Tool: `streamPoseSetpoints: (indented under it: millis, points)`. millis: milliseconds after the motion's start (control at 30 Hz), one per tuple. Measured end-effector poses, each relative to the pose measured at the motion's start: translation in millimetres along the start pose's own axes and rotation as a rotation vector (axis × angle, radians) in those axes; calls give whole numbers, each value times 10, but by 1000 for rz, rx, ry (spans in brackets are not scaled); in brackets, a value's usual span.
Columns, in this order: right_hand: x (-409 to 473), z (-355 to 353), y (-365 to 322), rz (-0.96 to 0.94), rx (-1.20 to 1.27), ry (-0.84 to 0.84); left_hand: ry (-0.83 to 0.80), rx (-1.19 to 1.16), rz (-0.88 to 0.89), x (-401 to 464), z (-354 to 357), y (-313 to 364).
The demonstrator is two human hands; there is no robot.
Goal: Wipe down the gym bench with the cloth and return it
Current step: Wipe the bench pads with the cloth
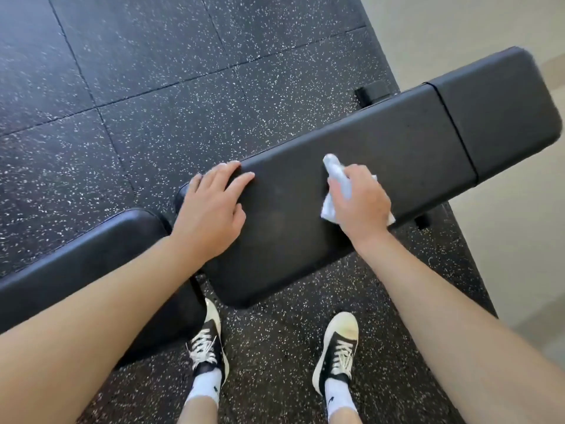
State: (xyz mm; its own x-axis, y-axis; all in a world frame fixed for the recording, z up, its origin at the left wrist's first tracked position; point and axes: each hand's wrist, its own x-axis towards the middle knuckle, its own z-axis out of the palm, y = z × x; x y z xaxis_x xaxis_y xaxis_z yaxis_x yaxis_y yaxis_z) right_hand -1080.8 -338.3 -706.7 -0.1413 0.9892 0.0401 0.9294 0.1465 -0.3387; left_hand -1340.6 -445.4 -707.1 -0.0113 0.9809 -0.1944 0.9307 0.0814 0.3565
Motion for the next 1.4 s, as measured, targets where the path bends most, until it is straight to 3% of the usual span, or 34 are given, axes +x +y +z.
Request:
streamPoseSetpoints:
  millis: [67, 167, 267, 467, 533, 600, 667, 733, 800, 933, 1133, 1200, 1333, 1400]
  points:
    - [-11, 134, -394, 121, -53, 12, -8, -13, -72, -315, -70, -256]
    - [-394, 442, -1047, -78, -10, 64, 15, -118, -167, -760, -87, -469]
    - [-894, 632, -1499, -300, 79, -2, 5, -101, -157, -958, -60, -559]
    - [-900, 523, -991, -813, 35, -17, 16, -110, -222, -938, -33, -433]
    - [-603, 468, -581, -743, -92, 56, 23, -137, -251, -935, -24, -349]
    - [-328, 395, -314, -476, -209, 64, 44, -157, -275, -948, -2, -273]
    - [-210, 347, -363, -176, -148, 78, 59, -164, -293, -963, 35, -210]
    - [-284, 362, -624, -14, -86, 129, 59, -169, -308, -968, 61, -168]
    - [-560, 415, -942, -89, -76, 97, 54, -169, -318, -965, 81, -145]
    - [-1162, 530, -1207, -437, 106, -80, 70, -204, -353, -911, 48, -150]
    - [-948, 416, -614, -783, 140, -109, 101, -113, -296, -722, 13, 50]
    - [-750, 272, -205, -705, 103, -45, 112, -79, -266, -592, 15, 209]
    - [-361, -45, 690, -334, 50, 97, 109, -58, -104, -246, 85, 653]
    - [-337, -127, 887, -237, 50, 116, 106, -59, -61, -29, 139, 858]
